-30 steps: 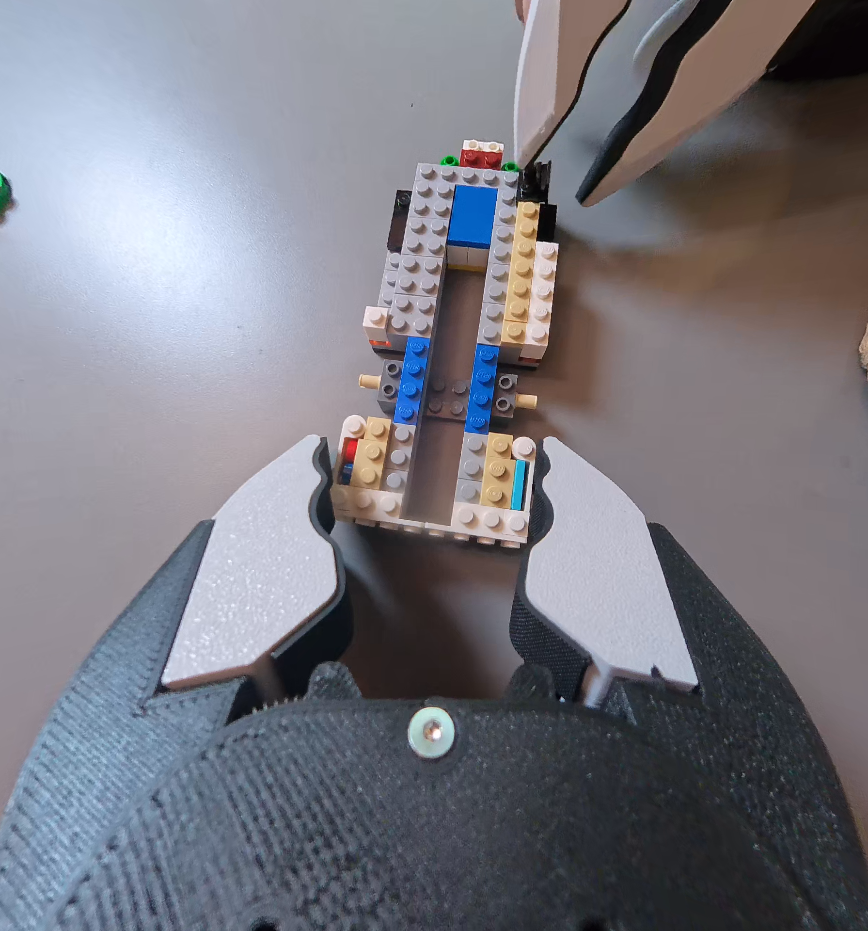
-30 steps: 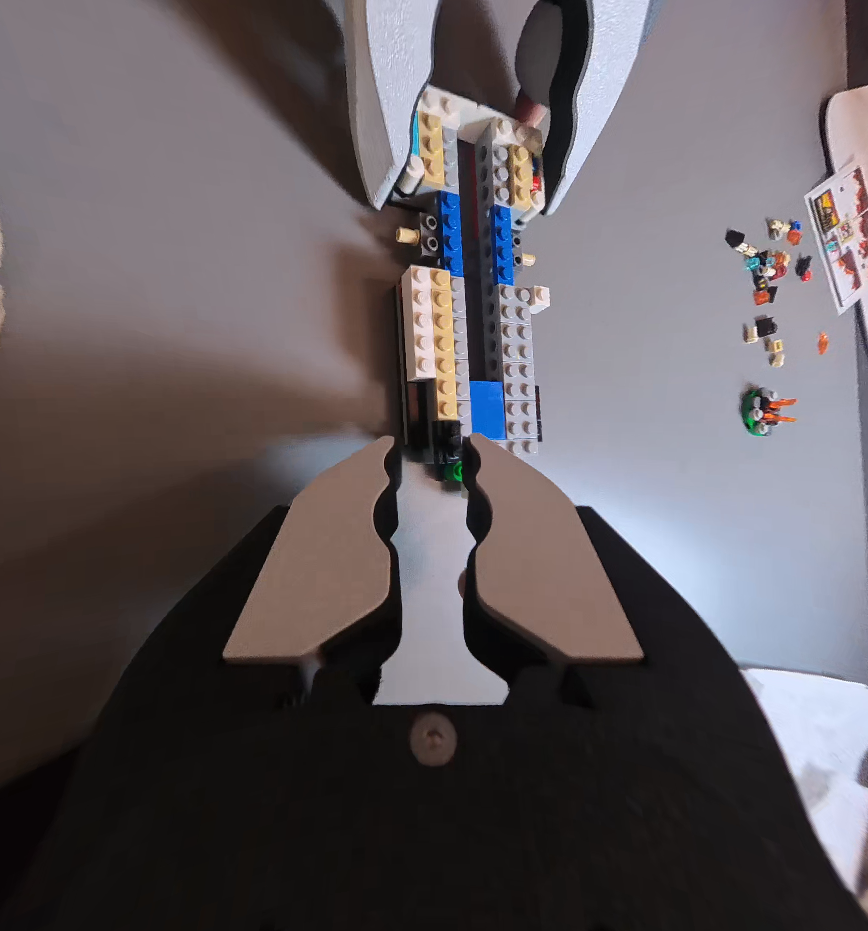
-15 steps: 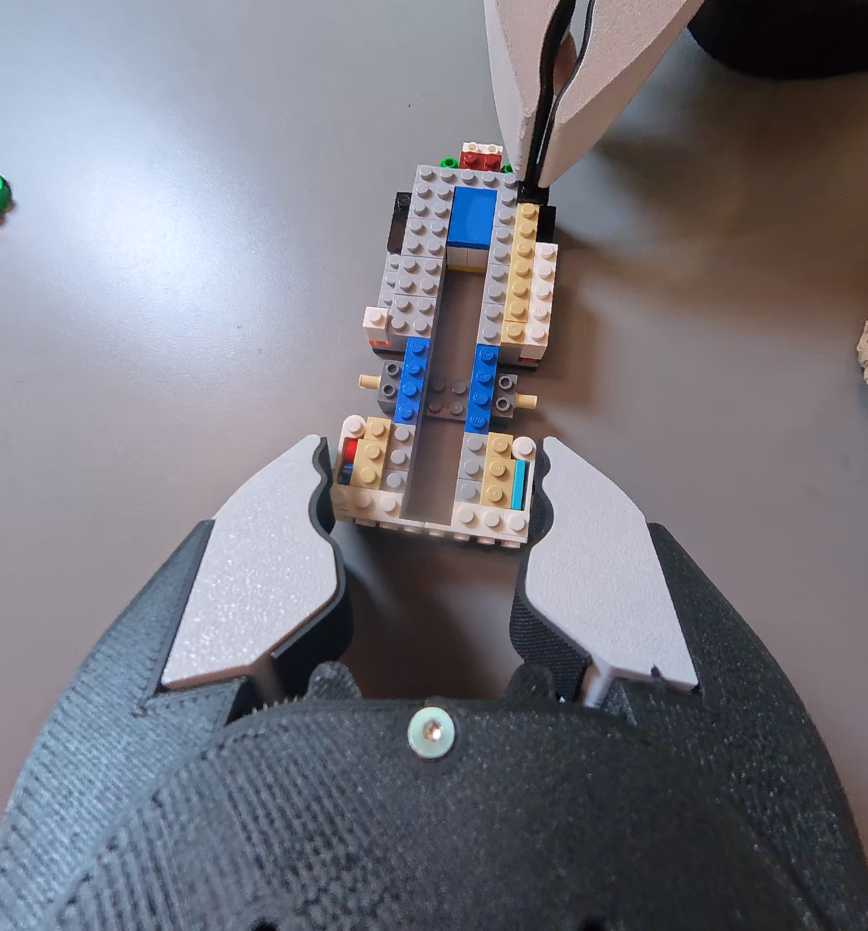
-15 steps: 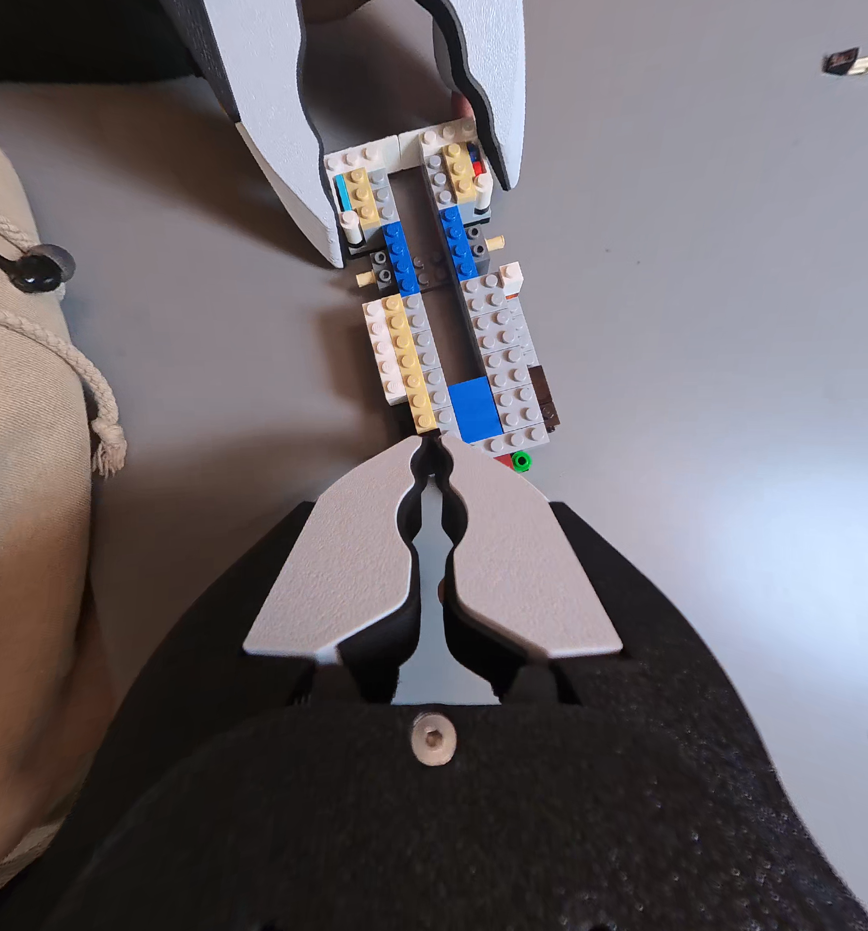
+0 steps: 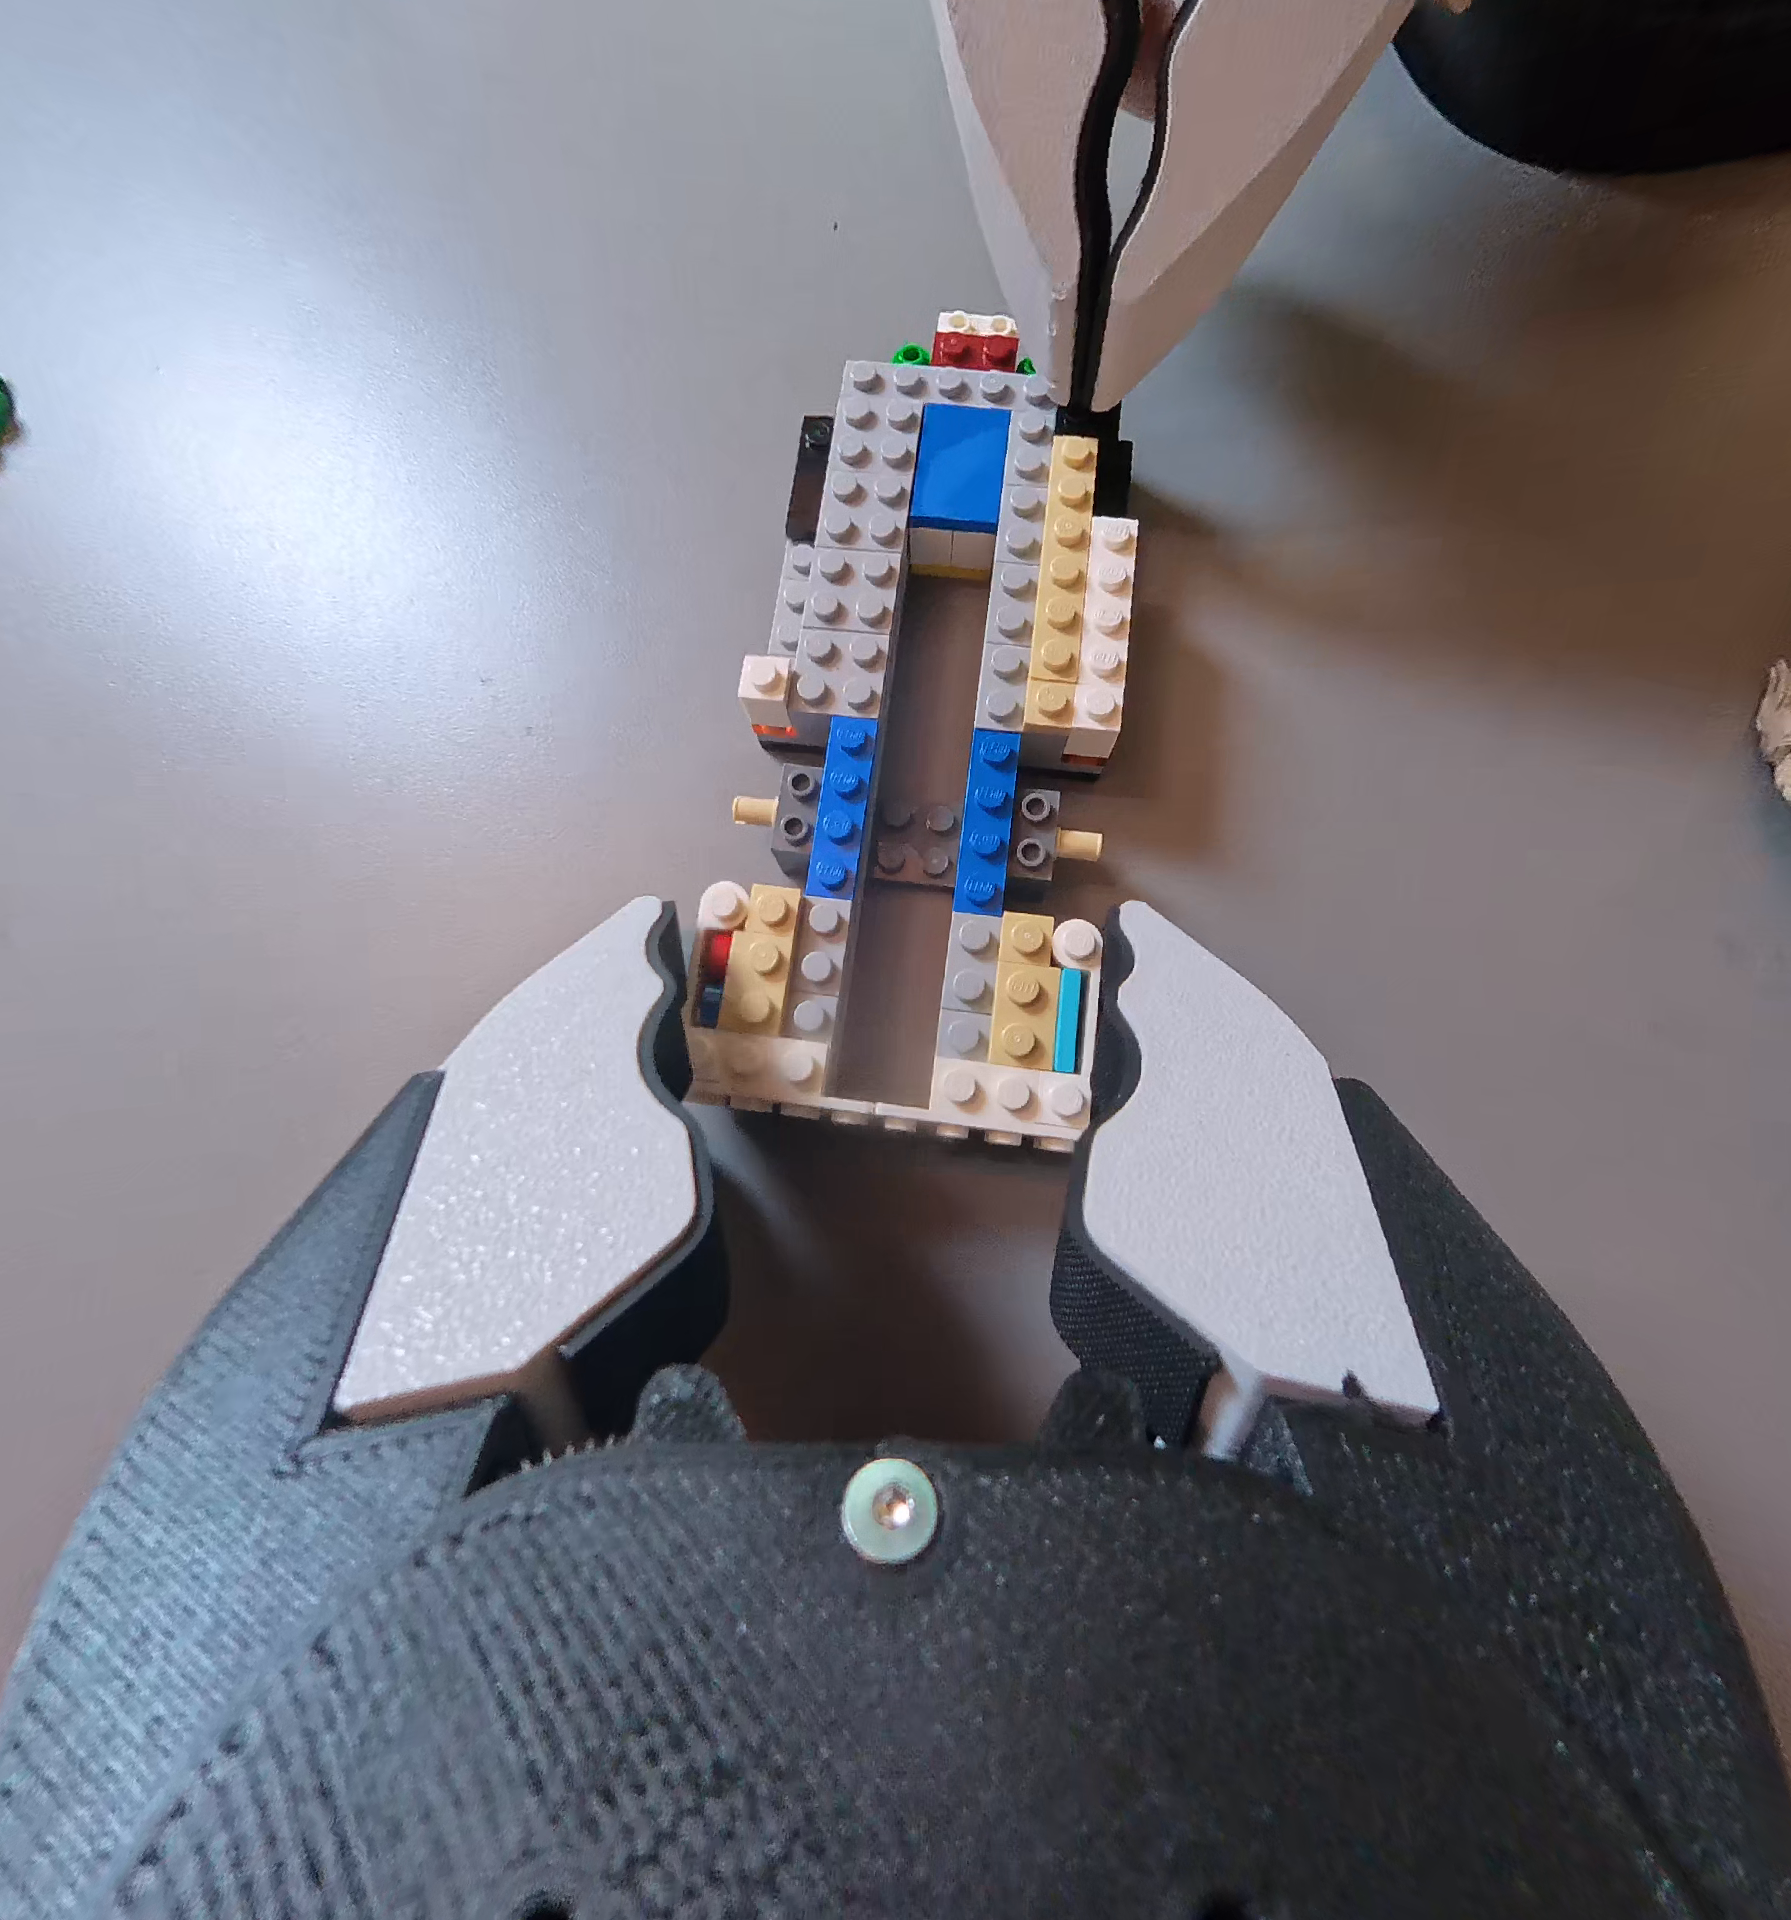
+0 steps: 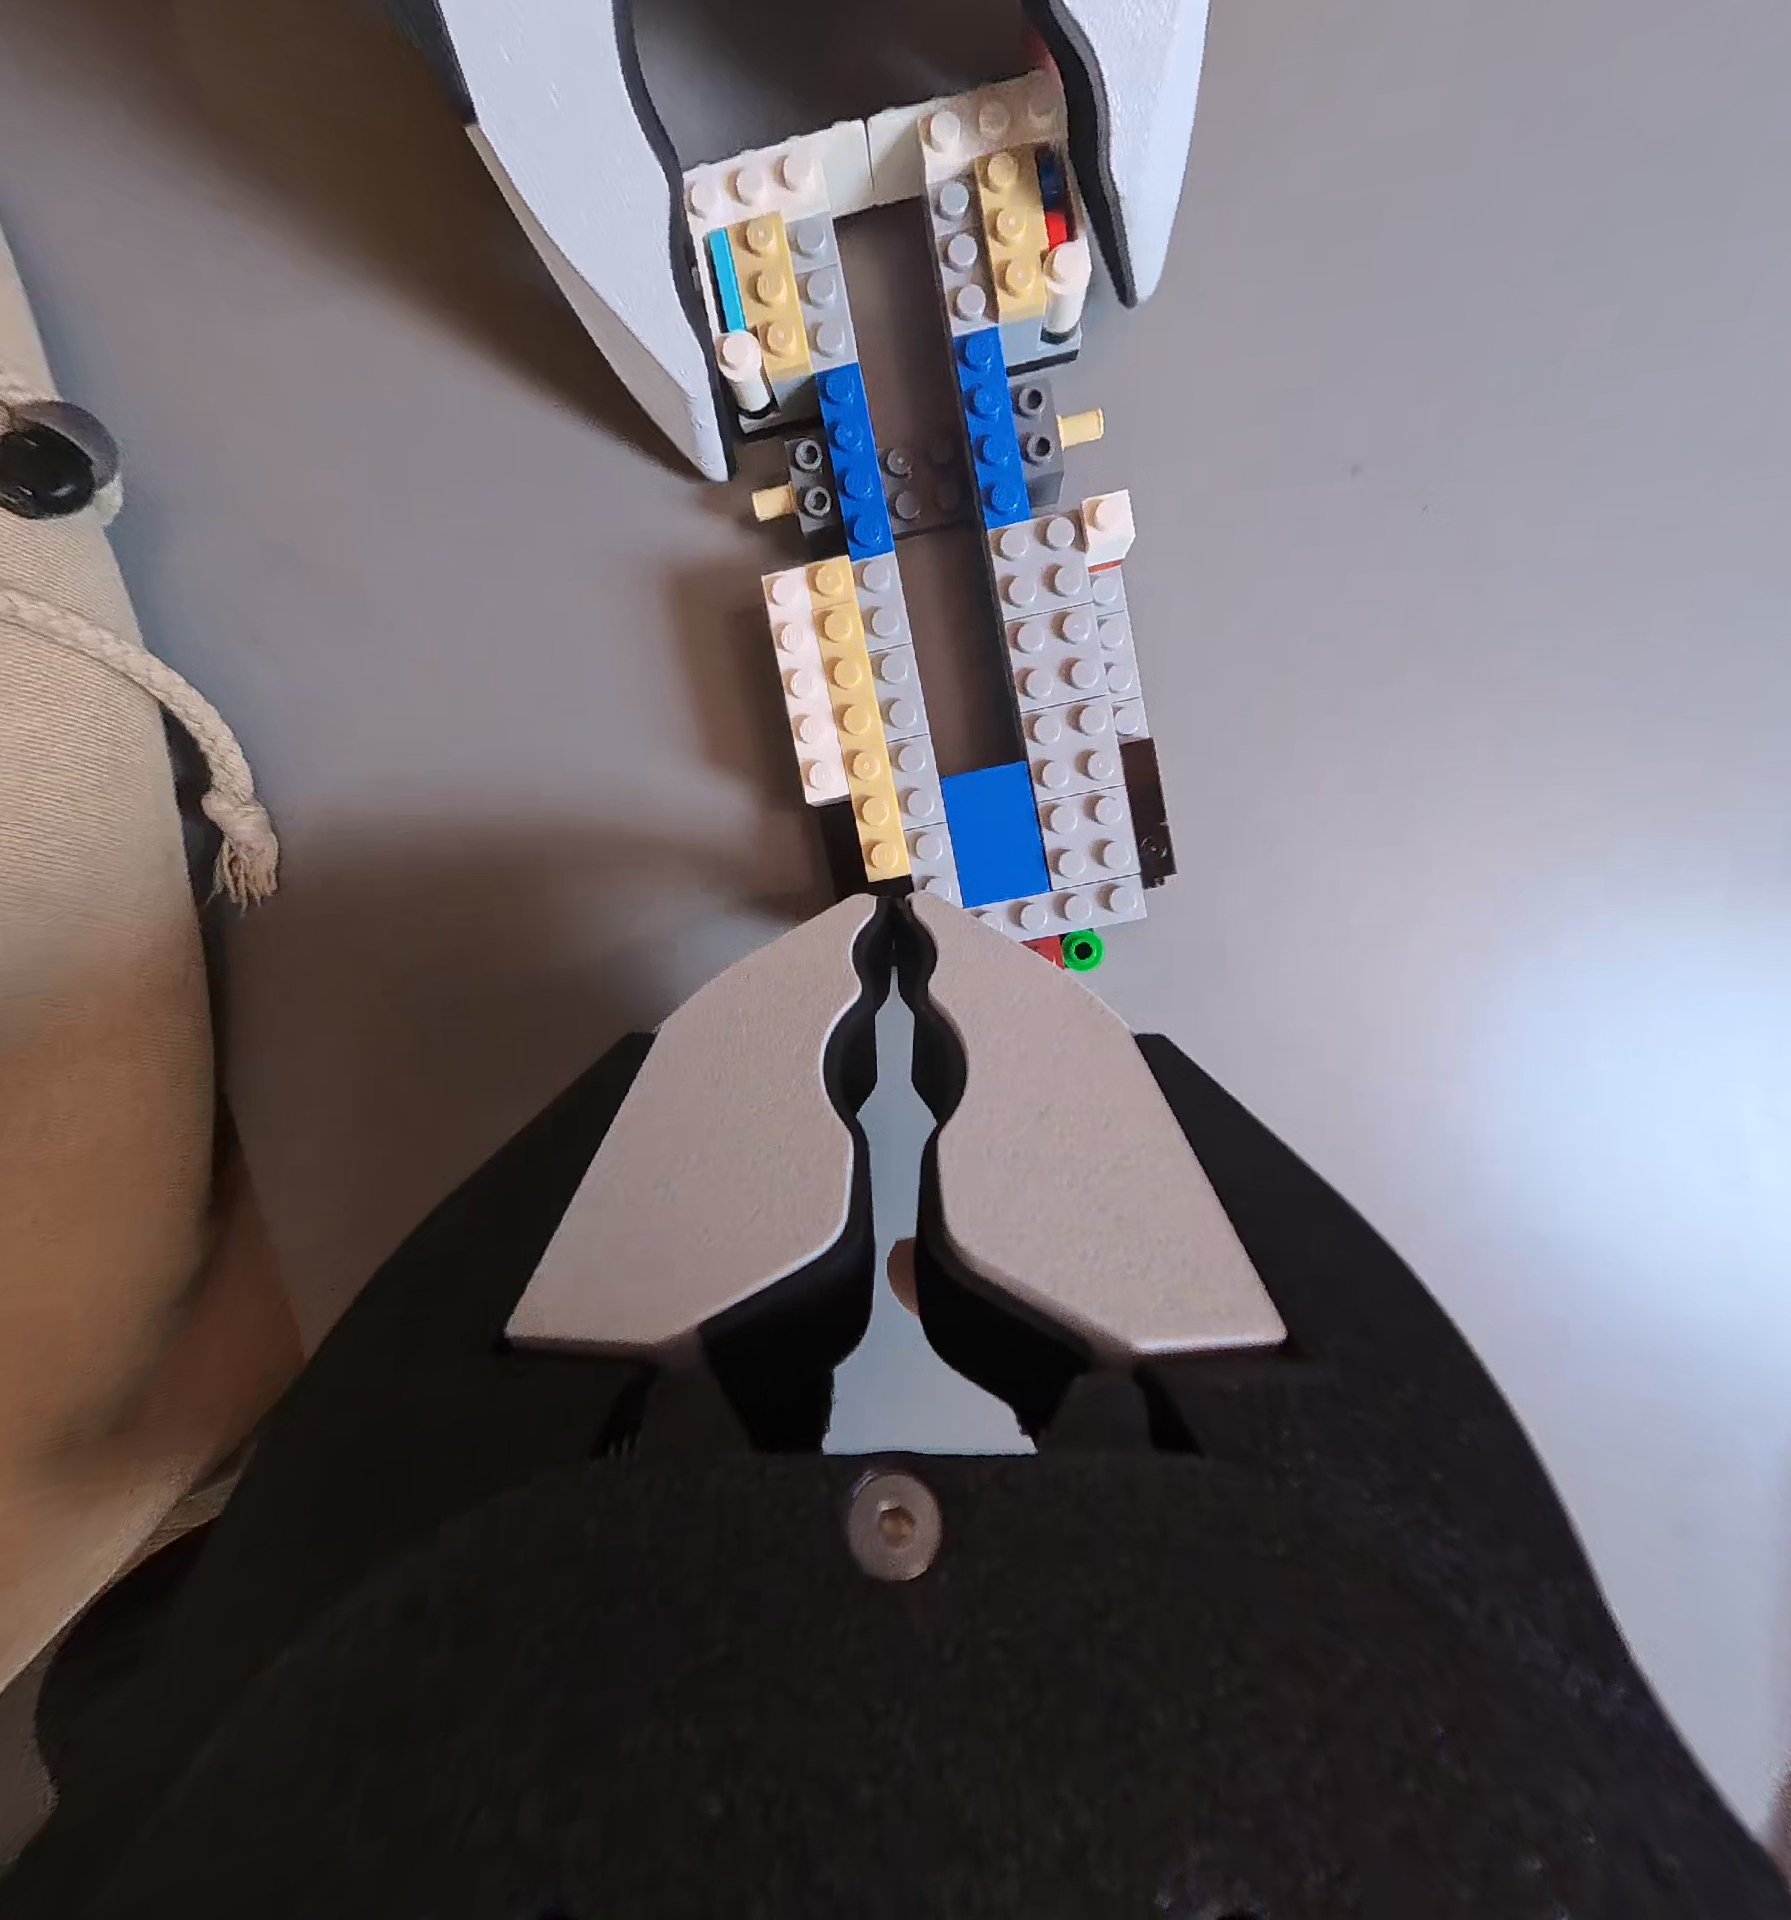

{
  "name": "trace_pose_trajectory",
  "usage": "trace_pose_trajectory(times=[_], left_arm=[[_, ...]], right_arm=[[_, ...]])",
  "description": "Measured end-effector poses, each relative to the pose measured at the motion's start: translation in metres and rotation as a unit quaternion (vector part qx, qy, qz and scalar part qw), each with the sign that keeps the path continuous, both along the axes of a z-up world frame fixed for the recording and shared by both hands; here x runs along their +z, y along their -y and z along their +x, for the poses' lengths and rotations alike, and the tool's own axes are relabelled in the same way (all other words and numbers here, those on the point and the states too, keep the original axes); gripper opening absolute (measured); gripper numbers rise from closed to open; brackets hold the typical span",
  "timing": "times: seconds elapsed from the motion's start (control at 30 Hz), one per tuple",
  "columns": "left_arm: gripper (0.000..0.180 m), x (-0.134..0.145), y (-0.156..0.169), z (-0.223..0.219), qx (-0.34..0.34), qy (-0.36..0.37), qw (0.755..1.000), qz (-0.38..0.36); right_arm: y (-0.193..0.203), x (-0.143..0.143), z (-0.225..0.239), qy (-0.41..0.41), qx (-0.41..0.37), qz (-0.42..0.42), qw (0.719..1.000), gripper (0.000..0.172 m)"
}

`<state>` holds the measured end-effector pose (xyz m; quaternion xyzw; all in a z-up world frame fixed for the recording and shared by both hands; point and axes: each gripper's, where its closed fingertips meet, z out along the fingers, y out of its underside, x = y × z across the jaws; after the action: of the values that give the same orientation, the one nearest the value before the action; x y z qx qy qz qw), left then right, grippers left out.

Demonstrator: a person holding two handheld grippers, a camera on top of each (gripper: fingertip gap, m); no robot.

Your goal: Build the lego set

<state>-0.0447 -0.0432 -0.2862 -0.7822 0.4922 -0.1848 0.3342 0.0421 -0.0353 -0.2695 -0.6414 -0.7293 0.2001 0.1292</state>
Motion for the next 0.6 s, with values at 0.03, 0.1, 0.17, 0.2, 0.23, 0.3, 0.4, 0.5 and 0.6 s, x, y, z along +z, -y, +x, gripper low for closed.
trace_pose_trajectory(times=[0.03, 0.1, 0.17, 0.2, 0.23, 0.3, 0.4, 0.5, 0.6], left_arm=[[0.076, 0.0, 0.001, 0.001, -0.003, 0.001, 1.0, 0.0], [0.076, 0.0, 0.002, 0.002, -0.005, 0.001, 1.0, -0.001], [0.076, 0.0, 0.002, 0.002, -0.006, 0.003, 1.0, -0.001], [0.076, 0.0, 0.002, 0.002, -0.007, 0.004, 1.0, -0.002], [0.076, 0.0, 0.002, 0.002, -0.007, 0.003, 1.0, -0.001], [0.076, 0.0, 0.002, 0.002, -0.007, 0.003, 1.0, -0.001], [0.076, 0.0, 0.002, 0.002, -0.009, 0.004, 1.0, 0.001], [0.076, 0.0, 0.002, 0.001, -0.011, 0.005, 1.0, 0.002], [0.078, 0.0, 0.002, 0.0, -0.015, 0.005, 1.0, 0.004]], right_arm=[[0.0, 0.0, -0.001, 0.002, 0.002, 0.002, 1.0, 0.001], [0.0, 0.0, -0.003, 0.007, 0.003, -0.005, 1.0, 0.001], [0.0, 0.0, -0.004, 0.011, 0.003, -0.011, 1.0, 0.001], [0.0, 0.0, -0.004, 0.012, 0.003, -0.009, 1.0, 0.001], [0.0, 0.0, -0.004, 0.012, 0.005, -0.006, 1.0, 0.001], [0.0, 0.0, -0.005, 0.01, 0.0, -0.006, 1.0, 0.001], [0.003, 0.007, -0.006, -0.008, -0.001, -0.027, 1.0, 0.016], [-0.001, 0.024, -0.011, -0.054, -0.004, -0.038, 0.998, 0.025], [-0.014, 0.017, -0.007, -0.048, 0.029, 0.018, 0.998, 0.042]])
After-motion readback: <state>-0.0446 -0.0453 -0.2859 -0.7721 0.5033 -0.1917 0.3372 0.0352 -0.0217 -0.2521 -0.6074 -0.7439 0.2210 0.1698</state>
